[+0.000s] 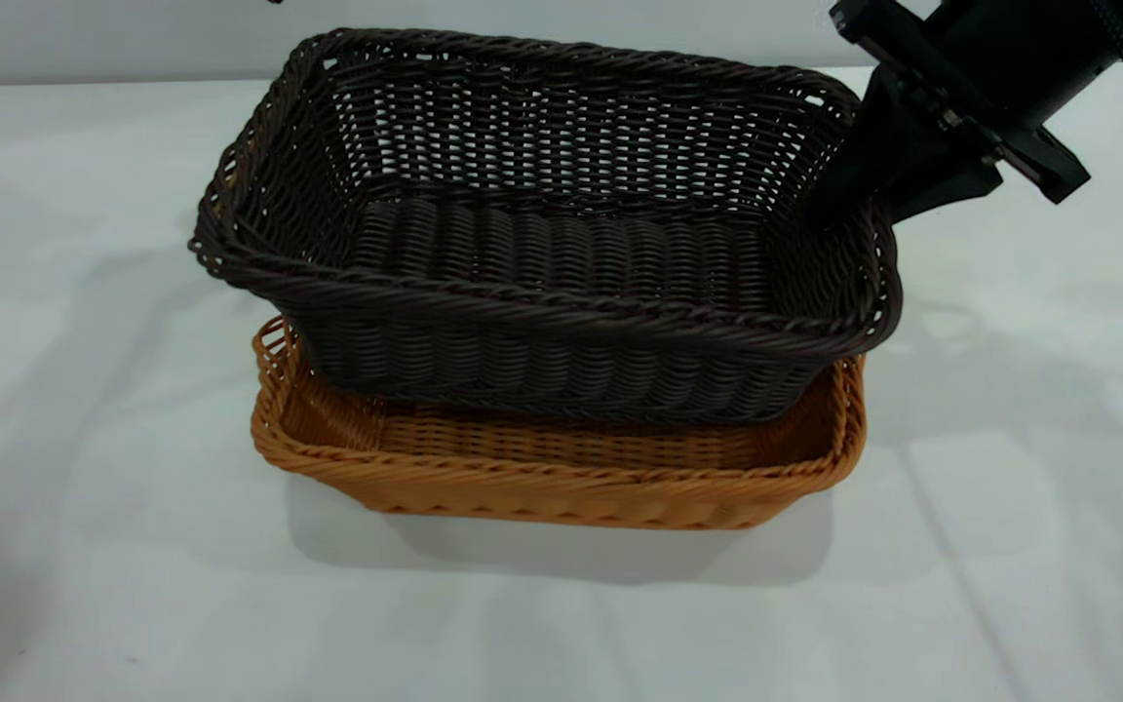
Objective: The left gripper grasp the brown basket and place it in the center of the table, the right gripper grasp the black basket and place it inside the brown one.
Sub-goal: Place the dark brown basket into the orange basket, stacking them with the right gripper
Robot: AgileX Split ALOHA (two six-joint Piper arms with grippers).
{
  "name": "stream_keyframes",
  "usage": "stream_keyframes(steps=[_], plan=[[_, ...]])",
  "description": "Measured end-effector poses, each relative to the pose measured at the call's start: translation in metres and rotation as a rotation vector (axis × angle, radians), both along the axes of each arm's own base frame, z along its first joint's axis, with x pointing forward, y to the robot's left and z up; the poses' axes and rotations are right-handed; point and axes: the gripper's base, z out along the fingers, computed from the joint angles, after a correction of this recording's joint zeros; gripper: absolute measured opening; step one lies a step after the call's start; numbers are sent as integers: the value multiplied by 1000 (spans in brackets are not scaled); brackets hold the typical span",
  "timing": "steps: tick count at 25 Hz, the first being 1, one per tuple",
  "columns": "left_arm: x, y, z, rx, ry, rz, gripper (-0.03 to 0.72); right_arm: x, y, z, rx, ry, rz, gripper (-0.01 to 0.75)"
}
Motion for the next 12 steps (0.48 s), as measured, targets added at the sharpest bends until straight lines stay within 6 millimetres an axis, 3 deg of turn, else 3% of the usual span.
stream_keyframes(steps=[12], plan=[[0,0,0,2,-3,-4,577,0,-2,-16,-36,23,10,80]])
